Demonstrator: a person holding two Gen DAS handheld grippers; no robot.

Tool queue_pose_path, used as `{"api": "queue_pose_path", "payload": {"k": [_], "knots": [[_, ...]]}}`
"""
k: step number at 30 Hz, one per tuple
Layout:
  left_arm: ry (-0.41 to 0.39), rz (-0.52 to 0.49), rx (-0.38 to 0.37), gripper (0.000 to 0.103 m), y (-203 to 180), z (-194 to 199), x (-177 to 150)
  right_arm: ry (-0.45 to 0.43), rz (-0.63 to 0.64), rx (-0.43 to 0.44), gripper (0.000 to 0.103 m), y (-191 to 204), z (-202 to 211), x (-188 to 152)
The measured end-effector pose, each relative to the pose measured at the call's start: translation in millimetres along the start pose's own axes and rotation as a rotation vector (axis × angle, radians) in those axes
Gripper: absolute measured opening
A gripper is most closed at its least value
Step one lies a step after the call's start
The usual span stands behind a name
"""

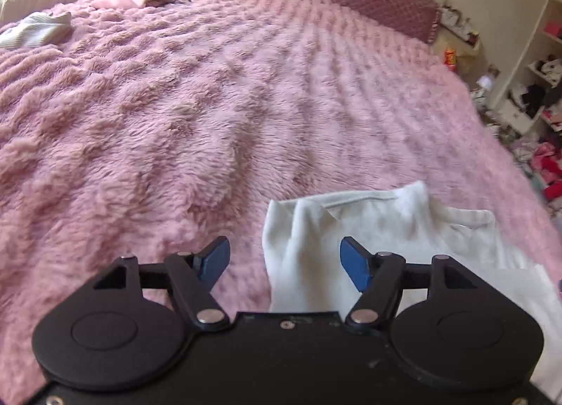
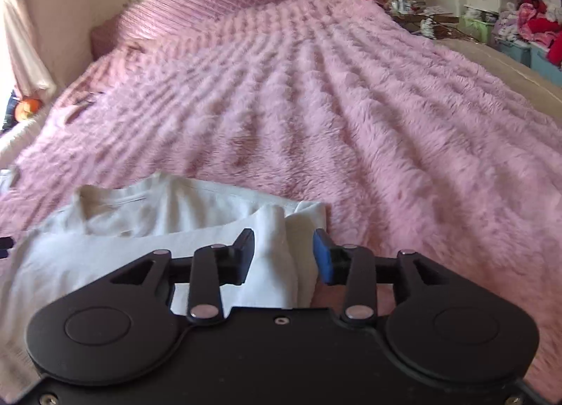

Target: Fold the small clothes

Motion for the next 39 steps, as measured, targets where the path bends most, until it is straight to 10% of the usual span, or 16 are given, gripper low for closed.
{"api": "queue_pose_path", "payload": {"k": [8,18,20,22,31,39], "knots": [[0.101,0.016,-0.091,0.070,25,93,-72,0.107,0.071,0.080,0.039,-4,89,-58],[0.175,-0.002,-0.104,0.070,12,90,-123,0.156,0.032,0.024,0.039,1,98,-103],[0.174,0.028,-0.100,0.056,15,85,-120,0.159,0.032,0.013,0.032,5,98,-109],[0.180,0.062,-0.091,0.006,20,83,-116,0.164,0.036,-0.006,0.011,8,97,-111],[0.197,-0.021,-0.080,0.006,11,112,-89,0.136,0.095,-0.001,0.003,22,131,-82],[0.281,-0.037,-0.012,0.017,33,66,-125,0.227,0.058,-0.046,0.001,-12,89,-129]]}}
Point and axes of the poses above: each gripper's, at about its wrist camera, not at the fingertips, and z roughly against the way its jaws point, y to its left, x to its top, the point moved 2 cm from there along -z, roughly the way its jaws point, and after that the axes turned 1 degree about -y, right-handed, at the moved point
